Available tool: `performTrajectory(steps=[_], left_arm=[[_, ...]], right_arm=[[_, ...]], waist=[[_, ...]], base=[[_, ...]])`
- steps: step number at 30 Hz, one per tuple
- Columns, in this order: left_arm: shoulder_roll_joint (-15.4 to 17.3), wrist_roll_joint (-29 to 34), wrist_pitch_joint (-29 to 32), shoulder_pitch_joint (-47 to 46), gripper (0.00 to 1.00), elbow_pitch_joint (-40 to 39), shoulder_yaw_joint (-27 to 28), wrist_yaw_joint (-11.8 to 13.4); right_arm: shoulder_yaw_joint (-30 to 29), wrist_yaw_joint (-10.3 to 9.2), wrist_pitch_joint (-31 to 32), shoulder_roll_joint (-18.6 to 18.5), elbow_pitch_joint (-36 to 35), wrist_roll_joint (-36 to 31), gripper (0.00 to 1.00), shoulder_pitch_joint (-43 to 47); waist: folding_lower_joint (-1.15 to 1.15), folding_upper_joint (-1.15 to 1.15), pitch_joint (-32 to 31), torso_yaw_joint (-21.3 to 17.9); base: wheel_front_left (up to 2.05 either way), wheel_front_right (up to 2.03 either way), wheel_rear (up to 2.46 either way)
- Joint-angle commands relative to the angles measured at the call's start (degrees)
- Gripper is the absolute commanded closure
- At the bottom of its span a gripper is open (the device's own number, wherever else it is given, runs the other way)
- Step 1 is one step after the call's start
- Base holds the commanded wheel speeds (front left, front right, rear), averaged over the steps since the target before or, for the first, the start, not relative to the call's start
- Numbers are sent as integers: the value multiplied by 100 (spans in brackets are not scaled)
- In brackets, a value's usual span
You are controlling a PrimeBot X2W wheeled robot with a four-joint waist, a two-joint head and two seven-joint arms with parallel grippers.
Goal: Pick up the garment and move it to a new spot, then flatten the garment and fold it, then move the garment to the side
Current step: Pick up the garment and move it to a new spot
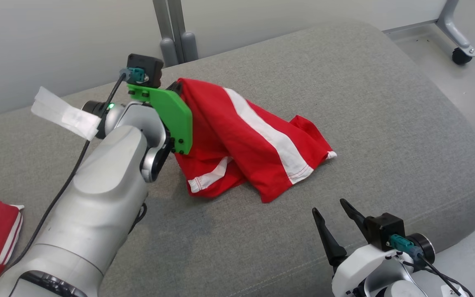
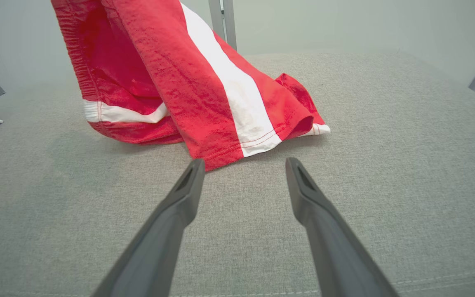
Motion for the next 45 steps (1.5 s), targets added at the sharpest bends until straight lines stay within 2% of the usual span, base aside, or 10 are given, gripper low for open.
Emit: performTrajectory(steps=[1,12,13,24,30,32,34,37,40,45], left_arm=[[78,42,-14,50,100,121,6,36],[762,121,-122,156,100,1256,64,264],[796,130,-205,181,0,1391,75,320],[597,-97,-524,376,0,1689,148,135],[276,-440,-1775,705,0,1103,534,31],[243,-453,-1946,795,0,985,555,2],[244,-534,-2222,1011,0,710,694,-8],[317,-515,-2376,1424,0,100,1029,109],[452,-87,-2375,2072,0,-1089,1692,355],[472,749,-2372,3397,0,-2610,2447,601]], right_arm=[[1,1,-40,-7,10,29,0,-69],[122,0,3,-9,37,62,0,-88],[126,0,10,-9,39,53,0,-89],[-54,0,26,-9,11,67,0,-31],[-259,0,-42,-9,-8,136,0,61],[-327,0,-66,-12,-17,161,0,87],[-384,1,-81,-8,4,188,0,118],[-451,0,-121,-11,49,343,0,106],[-412,1,-67,-6,118,460,0,27],[-414,1,73,-12,326,251,0,-183]], waist=[[0,0,47,42],[0,0,13,240],[0,0,14,250],[0,0,-86,528],[0,0,-186,834],[0,0,-205,892],[0,0,-250,979],[0,0,-290,1099],[0,0,-312,1196],[0,0,-377,1331]], base=[[0,0,0],[0,0,0],[0,0,0],[0,0,0],[0,0,0],[0,0,0],[0,0,0],[0,0,0],[0,0,0],[0,0,0]])
